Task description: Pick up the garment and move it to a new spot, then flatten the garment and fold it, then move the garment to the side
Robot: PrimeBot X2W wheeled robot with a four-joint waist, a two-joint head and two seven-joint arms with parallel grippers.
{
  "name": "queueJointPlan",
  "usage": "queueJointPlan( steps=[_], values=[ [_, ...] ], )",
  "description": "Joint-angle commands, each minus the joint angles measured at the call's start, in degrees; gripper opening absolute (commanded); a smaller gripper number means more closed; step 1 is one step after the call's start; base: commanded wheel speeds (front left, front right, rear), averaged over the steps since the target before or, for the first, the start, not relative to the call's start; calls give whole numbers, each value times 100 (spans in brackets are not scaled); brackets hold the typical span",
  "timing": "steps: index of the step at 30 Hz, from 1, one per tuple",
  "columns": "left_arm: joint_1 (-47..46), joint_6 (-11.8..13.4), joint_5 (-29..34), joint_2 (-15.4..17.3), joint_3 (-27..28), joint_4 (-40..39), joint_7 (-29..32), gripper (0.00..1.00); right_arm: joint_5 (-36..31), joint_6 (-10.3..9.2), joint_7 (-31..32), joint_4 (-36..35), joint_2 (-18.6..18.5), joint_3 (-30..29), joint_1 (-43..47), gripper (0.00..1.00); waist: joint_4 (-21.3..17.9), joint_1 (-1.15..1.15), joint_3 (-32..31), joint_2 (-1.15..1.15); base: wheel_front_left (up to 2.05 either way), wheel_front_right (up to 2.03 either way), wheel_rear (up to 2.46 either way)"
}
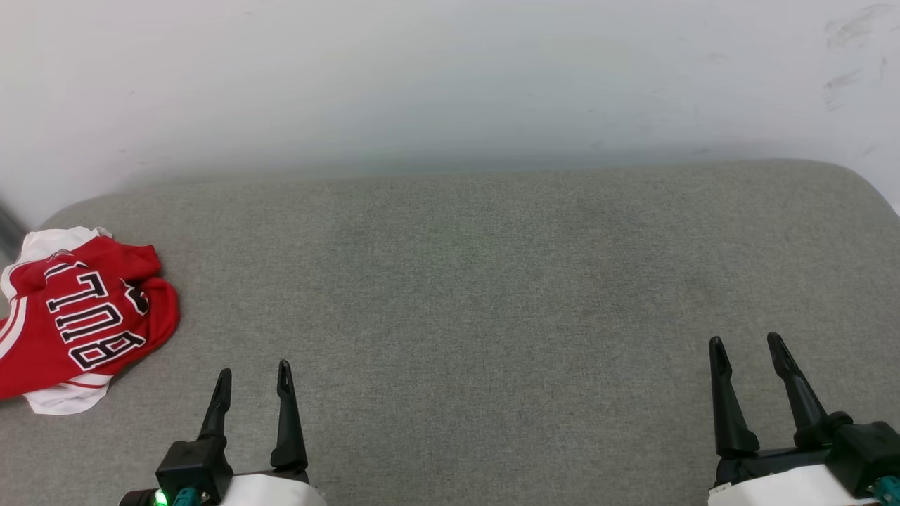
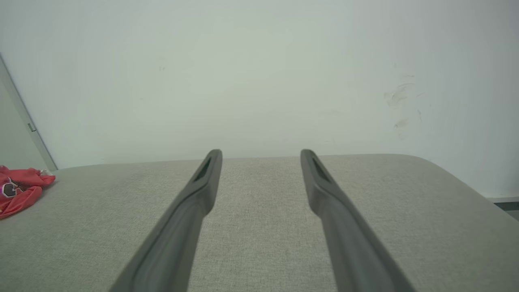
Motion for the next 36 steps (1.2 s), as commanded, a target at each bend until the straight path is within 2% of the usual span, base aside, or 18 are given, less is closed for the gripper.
queueJointPlan(
  steps=[1,27,36],
  values=[
    [68,-11,114,16,-7,1,-58,100,-109,7,-58,-42,1,13,73,100,-3,0,-2,0,0,0,0],
    [48,-93,70,16,62,159,-91,100,60,7,-92,55,1,38,113,100,9,0,24,0,0,0,0],
    [-53,-17,73,16,93,195,-91,100,-32,7,-91,-3,2,95,163,100,383,0,52,0,0,0,0]
  ],
)
